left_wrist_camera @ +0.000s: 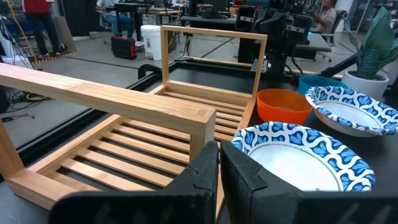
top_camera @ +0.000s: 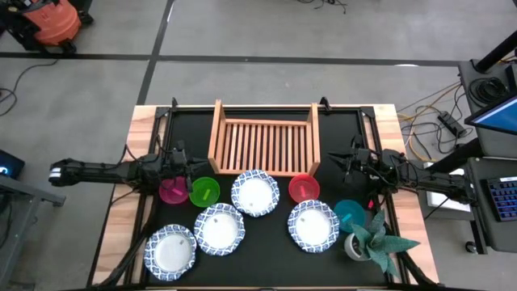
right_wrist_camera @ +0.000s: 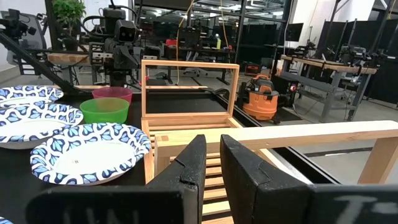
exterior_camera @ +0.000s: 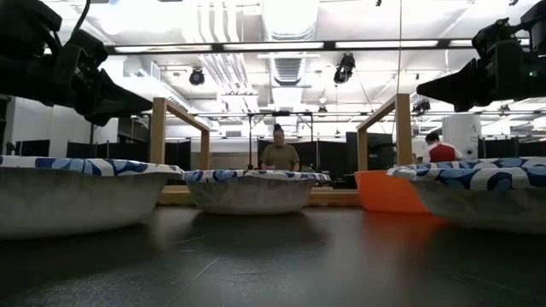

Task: Place and stack bowls onto a shelf

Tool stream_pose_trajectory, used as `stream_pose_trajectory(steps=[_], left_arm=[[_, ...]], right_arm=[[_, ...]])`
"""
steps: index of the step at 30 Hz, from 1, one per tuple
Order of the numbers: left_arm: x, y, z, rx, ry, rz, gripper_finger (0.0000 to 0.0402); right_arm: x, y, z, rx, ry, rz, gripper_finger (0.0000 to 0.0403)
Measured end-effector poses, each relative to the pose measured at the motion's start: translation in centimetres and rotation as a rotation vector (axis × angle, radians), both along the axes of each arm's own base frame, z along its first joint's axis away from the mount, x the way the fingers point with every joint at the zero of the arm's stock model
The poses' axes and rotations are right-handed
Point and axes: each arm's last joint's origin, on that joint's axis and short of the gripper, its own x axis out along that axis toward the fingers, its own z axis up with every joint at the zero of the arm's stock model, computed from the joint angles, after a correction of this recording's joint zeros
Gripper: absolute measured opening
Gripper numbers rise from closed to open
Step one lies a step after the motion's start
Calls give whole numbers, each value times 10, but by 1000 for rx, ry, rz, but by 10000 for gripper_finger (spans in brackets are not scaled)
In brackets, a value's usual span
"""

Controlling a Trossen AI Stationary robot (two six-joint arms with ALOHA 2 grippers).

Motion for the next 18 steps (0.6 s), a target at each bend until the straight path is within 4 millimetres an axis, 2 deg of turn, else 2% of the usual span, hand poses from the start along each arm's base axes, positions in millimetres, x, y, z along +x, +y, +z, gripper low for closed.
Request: stream_pose_trajectory(steps=[6, 11, 18], left_arm=[[0, 0, 2, -42, -31, 5, 0], [1, 0, 14, -250, -226, 16, 0], [-1, 0, 34, -242, -440, -12, 0]], right_arm=[[0, 0, 1, 4, -6, -1, 38], [0, 0, 7, 43, -90, -1, 38], [-3, 0, 23, 33, -244, 6, 38]])
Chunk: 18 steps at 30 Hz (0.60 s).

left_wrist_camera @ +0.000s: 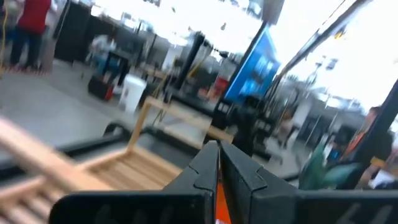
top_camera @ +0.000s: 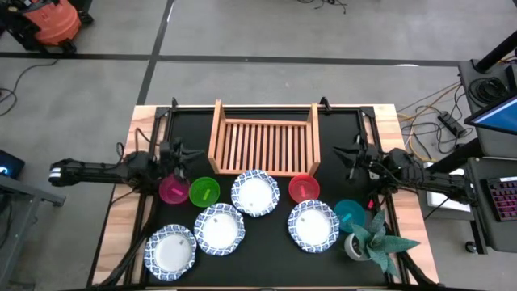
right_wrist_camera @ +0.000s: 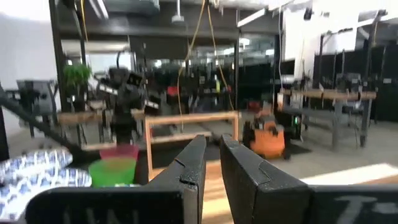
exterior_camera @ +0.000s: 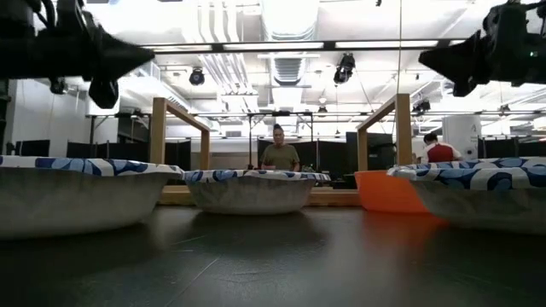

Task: Place and stack bowls onto a shelf
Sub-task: Put the large white bowl on the shelf

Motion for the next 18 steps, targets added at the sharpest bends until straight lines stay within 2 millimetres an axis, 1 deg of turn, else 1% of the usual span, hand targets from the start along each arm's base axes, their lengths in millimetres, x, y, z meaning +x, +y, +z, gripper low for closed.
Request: stream_pose_trajectory(steps=[1, 3, 7, 11, 15, 18], left_arm=[[-1, 0, 2, 1, -26, 1, 0], [-2, 0, 8, 2, -90, 2, 0], [-6, 0, 18, 2, -205, 8, 0], [-10, 0, 26, 3, -289, 8, 0], [-12, 0, 29, -6, -339, 4, 0], [-12, 0, 30, -57, -358, -17, 0]], right_arm=[[-1, 0, 3, 5, -1, 2, 38], [-3, 1, 14, 24, -43, 8, 38], [-11, 2, 44, 65, -142, 29, 38], [-14, 4, 73, 94, -185, 84, 38], [-7, 6, 101, 78, -167, 179, 38], [8, 3, 119, 93, -124, 200, 38]])
